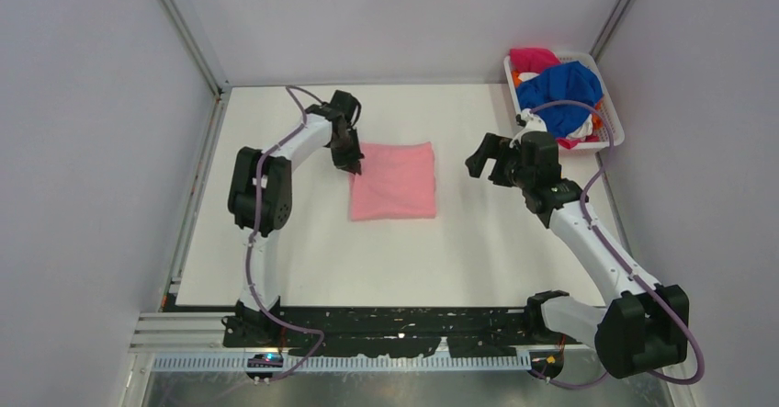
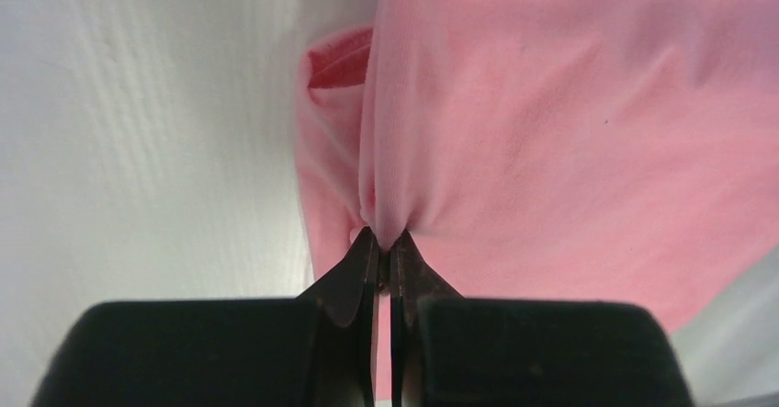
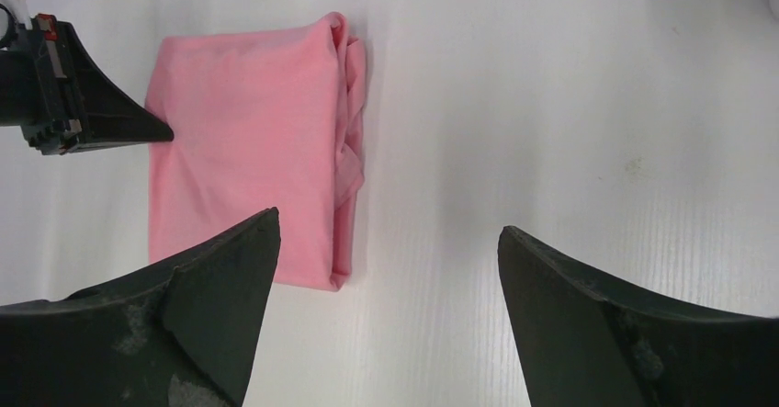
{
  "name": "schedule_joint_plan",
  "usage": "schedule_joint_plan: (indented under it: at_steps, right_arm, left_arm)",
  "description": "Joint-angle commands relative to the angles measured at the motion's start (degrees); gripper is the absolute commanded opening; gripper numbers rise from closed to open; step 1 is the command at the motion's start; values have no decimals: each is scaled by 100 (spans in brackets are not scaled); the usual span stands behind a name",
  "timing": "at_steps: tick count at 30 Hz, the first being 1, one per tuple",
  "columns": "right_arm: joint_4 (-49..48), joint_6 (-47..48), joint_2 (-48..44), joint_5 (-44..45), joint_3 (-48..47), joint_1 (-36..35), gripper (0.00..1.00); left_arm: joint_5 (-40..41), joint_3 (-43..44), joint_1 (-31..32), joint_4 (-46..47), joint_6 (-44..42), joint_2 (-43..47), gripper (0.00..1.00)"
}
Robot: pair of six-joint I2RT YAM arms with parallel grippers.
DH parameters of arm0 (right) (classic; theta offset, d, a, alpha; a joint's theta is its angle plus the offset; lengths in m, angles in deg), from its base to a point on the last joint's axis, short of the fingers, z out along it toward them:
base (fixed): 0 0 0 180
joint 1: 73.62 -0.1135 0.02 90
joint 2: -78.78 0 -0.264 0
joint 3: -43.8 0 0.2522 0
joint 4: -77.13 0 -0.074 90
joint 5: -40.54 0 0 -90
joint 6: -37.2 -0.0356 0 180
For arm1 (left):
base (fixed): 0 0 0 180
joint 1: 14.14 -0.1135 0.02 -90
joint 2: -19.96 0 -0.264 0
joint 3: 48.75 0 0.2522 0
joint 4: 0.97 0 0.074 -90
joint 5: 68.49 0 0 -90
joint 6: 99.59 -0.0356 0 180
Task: Fold and stack the t-shirts
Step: Put the neatly folded tshirt into the corner of the board with the left arm
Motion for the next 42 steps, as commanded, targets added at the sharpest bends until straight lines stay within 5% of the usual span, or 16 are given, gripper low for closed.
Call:
schedule_joint_plan:
  at_steps: [1, 21, 35, 42]
  right_arm:
    - [-28, 221, -227, 286, 18, 65, 96]
    - [21, 580, -141, 1315, 62, 140, 95]
    - [-77, 723, -14, 1927, 128, 152, 95]
    - [-72, 747, 75, 2113, 136, 152, 95]
  left_arm:
    - [1229, 857, -242, -1044, -516, -304, 0]
    - [2091, 3591, -1879, -2382, -2120, -1457, 0]
    - [1993, 4602, -3004, -1047, -2777, -1970, 0]
    - [1138, 4892, -3443, -329, -2020, -2047, 0]
